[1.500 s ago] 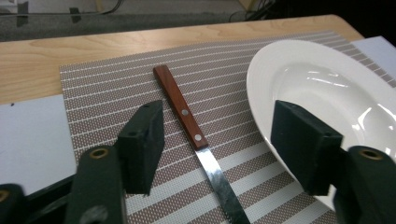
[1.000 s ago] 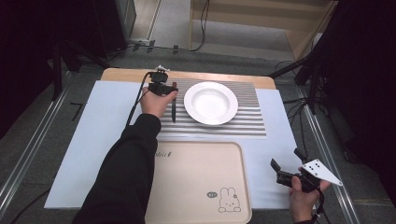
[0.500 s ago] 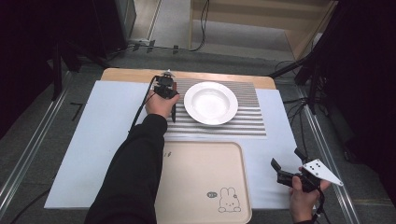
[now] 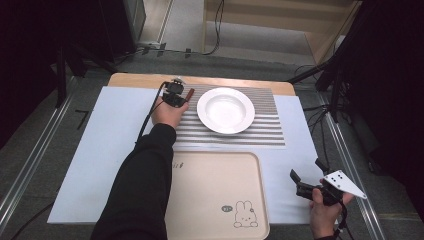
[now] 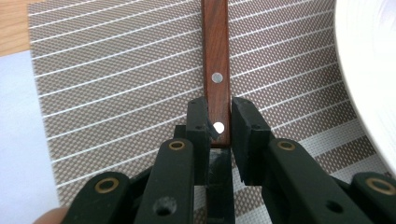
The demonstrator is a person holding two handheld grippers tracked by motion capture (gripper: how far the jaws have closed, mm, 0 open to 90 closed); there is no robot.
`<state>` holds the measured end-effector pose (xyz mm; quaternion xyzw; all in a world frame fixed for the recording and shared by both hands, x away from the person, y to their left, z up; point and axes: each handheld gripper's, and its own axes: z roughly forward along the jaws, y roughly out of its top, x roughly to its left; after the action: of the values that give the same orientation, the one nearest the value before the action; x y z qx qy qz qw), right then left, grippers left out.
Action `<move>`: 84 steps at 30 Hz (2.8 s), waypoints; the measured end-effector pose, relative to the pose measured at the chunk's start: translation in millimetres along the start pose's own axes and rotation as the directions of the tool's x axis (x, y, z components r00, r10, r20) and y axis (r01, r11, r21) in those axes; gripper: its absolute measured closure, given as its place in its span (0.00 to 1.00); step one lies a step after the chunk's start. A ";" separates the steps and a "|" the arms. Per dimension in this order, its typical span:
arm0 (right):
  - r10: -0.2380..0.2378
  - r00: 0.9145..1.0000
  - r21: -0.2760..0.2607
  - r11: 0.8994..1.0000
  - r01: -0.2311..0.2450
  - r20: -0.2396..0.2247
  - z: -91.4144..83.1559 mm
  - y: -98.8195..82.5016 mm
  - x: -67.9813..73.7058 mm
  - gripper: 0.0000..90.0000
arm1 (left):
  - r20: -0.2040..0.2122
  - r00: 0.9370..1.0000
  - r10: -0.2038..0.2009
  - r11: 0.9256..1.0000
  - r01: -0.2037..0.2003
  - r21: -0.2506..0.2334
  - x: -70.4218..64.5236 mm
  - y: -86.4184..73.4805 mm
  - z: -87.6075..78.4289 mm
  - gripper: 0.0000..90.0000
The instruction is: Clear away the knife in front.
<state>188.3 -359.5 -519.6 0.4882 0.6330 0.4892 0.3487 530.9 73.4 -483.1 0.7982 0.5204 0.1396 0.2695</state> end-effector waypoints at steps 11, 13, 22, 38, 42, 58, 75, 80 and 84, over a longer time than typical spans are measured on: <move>0.005 1.000 0.005 1.000 -0.005 -0.005 1.4 0.5 -0.1 0.00 | 0.035 0.999 0.021 1.000 -0.020 -0.017 8.0 -6.7 -25.0 0.86; -0.002 1.000 0.007 1.000 0.002 -0.008 1.9 0.4 0.2 0.00 | 0.042 0.999 0.032 0.999 -0.031 -0.026 7.0 -9.8 -34.7 0.86; -0.010 1.000 0.015 1.000 0.010 -0.011 2.5 0.5 0.9 0.00 | 0.065 0.996 0.060 0.997 -0.056 -0.052 7.7 -21.9 -62.1 0.86; -0.024 1.000 0.025 0.999 0.024 -0.008 3.9 0.8 2.8 0.00 | 0.153 0.986 0.071 0.994 -0.057 -0.090 7.0 -56.8 -102.9 0.86; -0.028 1.000 0.026 0.999 0.028 -0.010 3.9 0.8 3.0 0.00 | 0.155 0.984 0.091 0.992 -0.075 -0.107 2.4 -65.7 -109.9 0.86; -0.038 0.999 0.021 0.999 0.038 -0.023 3.6 0.7 3.5 0.00 | 0.161 0.979 0.125 0.987 -0.105 -0.124 -6.9 -95.4 -131.3 0.86; -0.034 0.999 0.018 0.999 0.034 -0.025 2.8 0.7 3.3 0.00 | 0.181 0.975 0.133 0.984 -0.107 -0.145 -15.7 -129.3 -153.0 0.86; -0.035 0.999 0.018 0.999 0.035 -0.026 2.7 0.7 3.5 0.00 | 0.185 0.972 0.145 0.982 -0.119 -0.144 -21.6 -142.8 -158.7 0.86; -0.035 0.999 0.018 0.999 0.035 -0.026 2.8 0.7 3.6 0.00 | 0.192 0.972 0.138 0.982 -0.110 -0.151 -22.9 -152.7 -163.0 0.86</move>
<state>190.0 -355.2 -519.6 0.4738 0.6505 0.4834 0.3444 323.9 146.9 -436.7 0.8186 0.4283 0.1107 0.3663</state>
